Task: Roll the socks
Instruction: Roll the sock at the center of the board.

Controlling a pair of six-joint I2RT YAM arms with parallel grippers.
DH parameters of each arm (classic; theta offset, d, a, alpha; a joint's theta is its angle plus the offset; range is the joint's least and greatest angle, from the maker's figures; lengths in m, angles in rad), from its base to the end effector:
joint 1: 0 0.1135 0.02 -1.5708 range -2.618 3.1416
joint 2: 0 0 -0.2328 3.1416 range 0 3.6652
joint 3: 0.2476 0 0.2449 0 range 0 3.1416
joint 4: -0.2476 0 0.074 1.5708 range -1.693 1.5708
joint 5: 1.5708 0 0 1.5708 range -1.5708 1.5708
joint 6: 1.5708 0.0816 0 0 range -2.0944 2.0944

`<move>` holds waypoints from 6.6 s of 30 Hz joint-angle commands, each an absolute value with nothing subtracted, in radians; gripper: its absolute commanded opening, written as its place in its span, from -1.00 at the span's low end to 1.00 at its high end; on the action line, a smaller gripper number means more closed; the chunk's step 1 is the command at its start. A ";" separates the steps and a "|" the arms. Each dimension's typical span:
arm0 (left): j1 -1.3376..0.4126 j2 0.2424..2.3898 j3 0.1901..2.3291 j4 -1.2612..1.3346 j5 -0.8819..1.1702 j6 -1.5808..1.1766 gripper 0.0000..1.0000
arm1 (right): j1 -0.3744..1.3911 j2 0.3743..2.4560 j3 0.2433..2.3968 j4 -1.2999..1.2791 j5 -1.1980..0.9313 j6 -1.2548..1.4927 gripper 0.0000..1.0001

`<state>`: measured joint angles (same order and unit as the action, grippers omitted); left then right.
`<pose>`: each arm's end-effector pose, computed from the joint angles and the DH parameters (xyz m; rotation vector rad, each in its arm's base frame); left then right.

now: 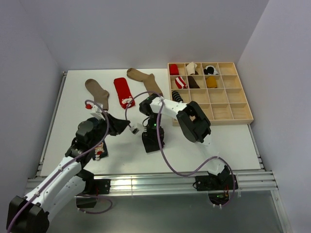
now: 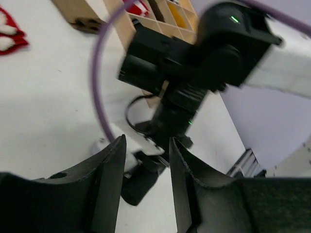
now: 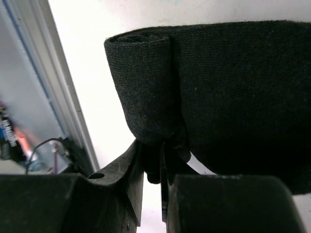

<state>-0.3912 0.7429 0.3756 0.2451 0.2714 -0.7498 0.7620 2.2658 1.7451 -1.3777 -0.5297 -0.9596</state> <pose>0.2165 -0.1129 0.2231 -0.1068 1.8062 -1.0647 0.2309 0.2773 0.0895 2.0160 -1.8962 -0.7913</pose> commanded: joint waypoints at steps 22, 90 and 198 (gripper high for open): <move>-0.946 1.331 0.546 0.344 0.005 -0.404 0.05 | 0.735 2.418 1.845 -1.433 -0.537 -0.954 -0.75; -0.664 1.680 0.408 0.529 0.663 -1.020 -0.99 | 0.688 1.139 0.675 -0.263 -0.424 -0.805 0.10; -0.877 1.281 0.471 0.336 0.213 -0.430 -0.05 | 0.695 2.233 1.577 -1.166 -0.692 -0.827 -0.74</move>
<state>-0.8730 1.2793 0.4610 0.2741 0.1669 -0.4549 0.7040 2.1834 1.5642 -1.1801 -0.7879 -0.8165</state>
